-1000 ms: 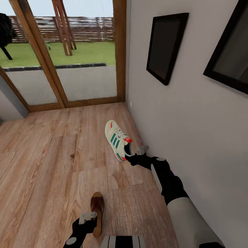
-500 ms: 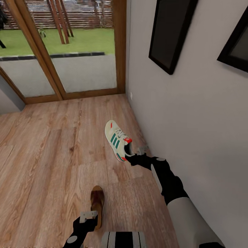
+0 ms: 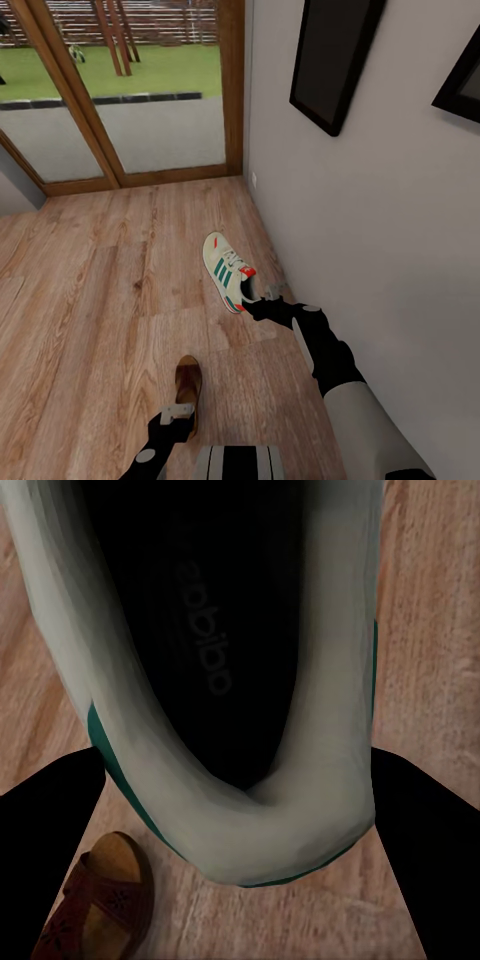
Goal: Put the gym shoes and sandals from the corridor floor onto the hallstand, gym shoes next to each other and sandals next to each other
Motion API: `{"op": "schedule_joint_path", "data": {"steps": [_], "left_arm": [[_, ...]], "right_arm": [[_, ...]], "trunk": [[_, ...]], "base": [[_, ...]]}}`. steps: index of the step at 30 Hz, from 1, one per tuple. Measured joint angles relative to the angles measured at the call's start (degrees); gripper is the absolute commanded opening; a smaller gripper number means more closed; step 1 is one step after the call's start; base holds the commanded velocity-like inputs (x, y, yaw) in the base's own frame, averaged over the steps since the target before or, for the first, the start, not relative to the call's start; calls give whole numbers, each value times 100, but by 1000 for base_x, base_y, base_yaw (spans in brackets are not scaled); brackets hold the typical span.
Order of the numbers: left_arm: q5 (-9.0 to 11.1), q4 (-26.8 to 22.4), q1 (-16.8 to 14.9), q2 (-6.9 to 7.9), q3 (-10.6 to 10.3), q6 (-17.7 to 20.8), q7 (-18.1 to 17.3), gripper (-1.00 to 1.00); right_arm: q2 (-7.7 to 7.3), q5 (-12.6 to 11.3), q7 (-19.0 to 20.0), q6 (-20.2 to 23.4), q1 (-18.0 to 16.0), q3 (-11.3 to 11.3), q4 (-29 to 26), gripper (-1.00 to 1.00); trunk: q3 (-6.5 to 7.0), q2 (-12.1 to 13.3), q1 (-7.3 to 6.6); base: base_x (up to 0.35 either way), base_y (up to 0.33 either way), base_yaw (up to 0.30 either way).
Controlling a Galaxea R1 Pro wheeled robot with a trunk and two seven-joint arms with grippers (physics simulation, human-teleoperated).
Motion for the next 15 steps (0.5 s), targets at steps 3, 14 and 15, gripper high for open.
{"op": "schedule_joint_path", "data": {"steps": [3, 14, 15], "left_arm": [[2, -7, -100, -17, -123, 212, 14, 100], [2, -9, -144, -13, -152, 276, 31, 100], [2, -9, -144, -13, -153, 277, 31, 100]], "right_arm": [[0, 10, 0, -1, 0, 0, 1, -100], [0, 3, 0, 0, 0, 0, 0, -100], [0, 3, 0, 0, 0, 0, 0, -100]], "trunk": [[-44, -2, 6], [-266, -15, 28], [-273, -15, 28]], "base": [[0, 0, 0], [0, 0, 0], [0, 0, 0]]}}
